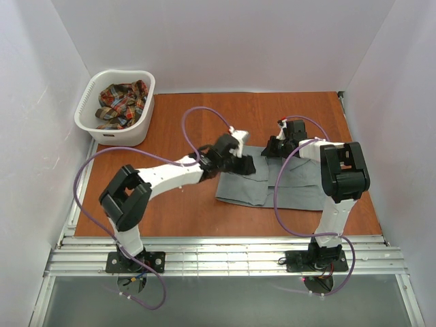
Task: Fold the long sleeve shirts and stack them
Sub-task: Fold the shirt
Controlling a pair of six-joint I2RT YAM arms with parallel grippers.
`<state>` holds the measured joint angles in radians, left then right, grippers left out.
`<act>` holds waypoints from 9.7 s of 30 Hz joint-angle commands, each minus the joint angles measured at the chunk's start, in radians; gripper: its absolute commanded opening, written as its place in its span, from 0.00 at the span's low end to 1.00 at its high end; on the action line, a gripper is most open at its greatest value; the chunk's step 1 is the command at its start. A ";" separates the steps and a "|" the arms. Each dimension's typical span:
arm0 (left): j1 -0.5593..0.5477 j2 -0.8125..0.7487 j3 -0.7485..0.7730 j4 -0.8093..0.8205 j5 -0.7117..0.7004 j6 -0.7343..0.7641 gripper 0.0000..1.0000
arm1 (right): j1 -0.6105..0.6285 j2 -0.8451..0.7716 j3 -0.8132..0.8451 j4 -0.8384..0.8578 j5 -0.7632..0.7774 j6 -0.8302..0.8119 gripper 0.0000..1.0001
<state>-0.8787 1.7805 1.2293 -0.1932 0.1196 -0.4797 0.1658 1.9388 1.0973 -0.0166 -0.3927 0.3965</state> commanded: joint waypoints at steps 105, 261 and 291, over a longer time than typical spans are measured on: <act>0.193 -0.517 -0.584 -0.135 -0.031 -0.502 0.62 | 0.530 -0.736 -0.381 -0.264 0.355 -0.073 0.46; 0.371 0.069 0.544 -0.993 -0.218 0.026 0.08 | 0.600 0.163 0.201 0.346 0.000 0.498 0.25; 0.213 0.198 0.579 -0.908 -0.198 0.032 0.06 | 0.379 -0.023 -0.287 0.328 -0.045 0.395 0.10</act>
<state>-0.6144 1.9450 1.7653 -1.1099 -0.0856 -0.4629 0.5388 1.8755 0.8474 0.3202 -0.4740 0.7959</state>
